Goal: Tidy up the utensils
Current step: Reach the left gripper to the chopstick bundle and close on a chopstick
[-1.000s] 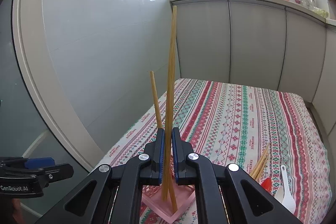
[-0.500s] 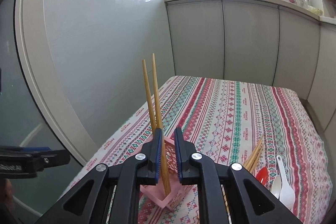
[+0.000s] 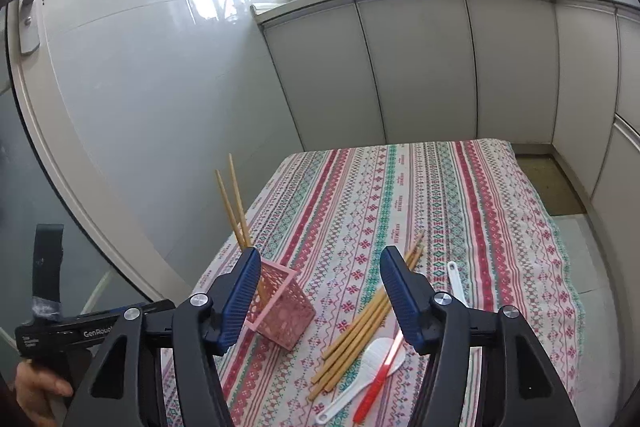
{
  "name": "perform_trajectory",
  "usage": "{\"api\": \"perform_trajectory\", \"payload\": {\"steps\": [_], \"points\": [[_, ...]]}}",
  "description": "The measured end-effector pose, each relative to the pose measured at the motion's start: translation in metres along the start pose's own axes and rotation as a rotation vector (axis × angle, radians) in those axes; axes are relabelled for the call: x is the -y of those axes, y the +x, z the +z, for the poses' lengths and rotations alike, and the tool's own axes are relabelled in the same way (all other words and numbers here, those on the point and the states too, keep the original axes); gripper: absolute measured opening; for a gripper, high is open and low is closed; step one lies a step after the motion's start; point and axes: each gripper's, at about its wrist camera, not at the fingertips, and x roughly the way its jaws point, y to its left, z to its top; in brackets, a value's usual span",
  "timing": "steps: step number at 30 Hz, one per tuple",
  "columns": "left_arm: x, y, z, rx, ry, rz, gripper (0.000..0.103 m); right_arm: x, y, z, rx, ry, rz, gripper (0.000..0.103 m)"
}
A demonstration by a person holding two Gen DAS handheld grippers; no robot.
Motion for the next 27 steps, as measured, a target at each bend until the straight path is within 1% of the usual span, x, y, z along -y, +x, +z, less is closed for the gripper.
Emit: {"api": "perform_trajectory", "payload": {"steps": [2,4,6,9,13,14,16,20,21,23,25,27], "points": [[0.009,-0.003,-0.003,0.003,0.024,-0.019,0.07,0.017,-0.002,-0.003,-0.016,0.042,-0.022,0.063],[0.02,-0.007,-0.006,0.008,0.054,-0.05,0.07,0.036,-0.002,-0.005,-0.051,0.104,-0.039,0.063],[0.031,-0.009,-0.009,0.011,0.084,-0.074,0.07,0.057,-0.001,-0.006,-0.076,0.176,-0.031,0.063],[0.049,-0.013,-0.014,0.022,0.134,-0.104,0.07,0.077,0.004,-0.012,-0.117,0.244,-0.019,0.063],[0.081,-0.018,-0.019,0.023,0.202,-0.181,0.07,0.101,0.011,-0.02,-0.177,0.314,-0.048,0.063],[0.092,-0.017,-0.019,0.021,0.232,-0.196,0.07,0.108,0.009,-0.022,-0.182,0.34,-0.055,0.063],[0.115,-0.012,-0.017,0.009,0.275,-0.199,0.07,0.121,0.004,-0.025,-0.185,0.38,-0.064,0.063],[0.159,0.009,-0.007,-0.037,0.306,-0.213,0.07,0.142,-0.007,-0.026,-0.185,0.428,-0.087,0.063],[0.17,0.018,-0.004,-0.052,0.318,-0.202,0.07,0.146,-0.009,-0.027,-0.188,0.436,-0.093,0.063],[0.19,0.039,0.0,-0.068,0.346,-0.143,0.068,0.154,-0.012,-0.029,-0.196,0.46,-0.095,0.063],[0.205,0.062,0.001,-0.078,0.373,-0.091,0.058,0.16,-0.013,-0.03,-0.197,0.482,-0.09,0.063],[0.217,0.088,-0.001,-0.108,0.412,-0.036,0.04,0.164,-0.014,-0.03,-0.196,0.494,-0.082,0.062]]}}
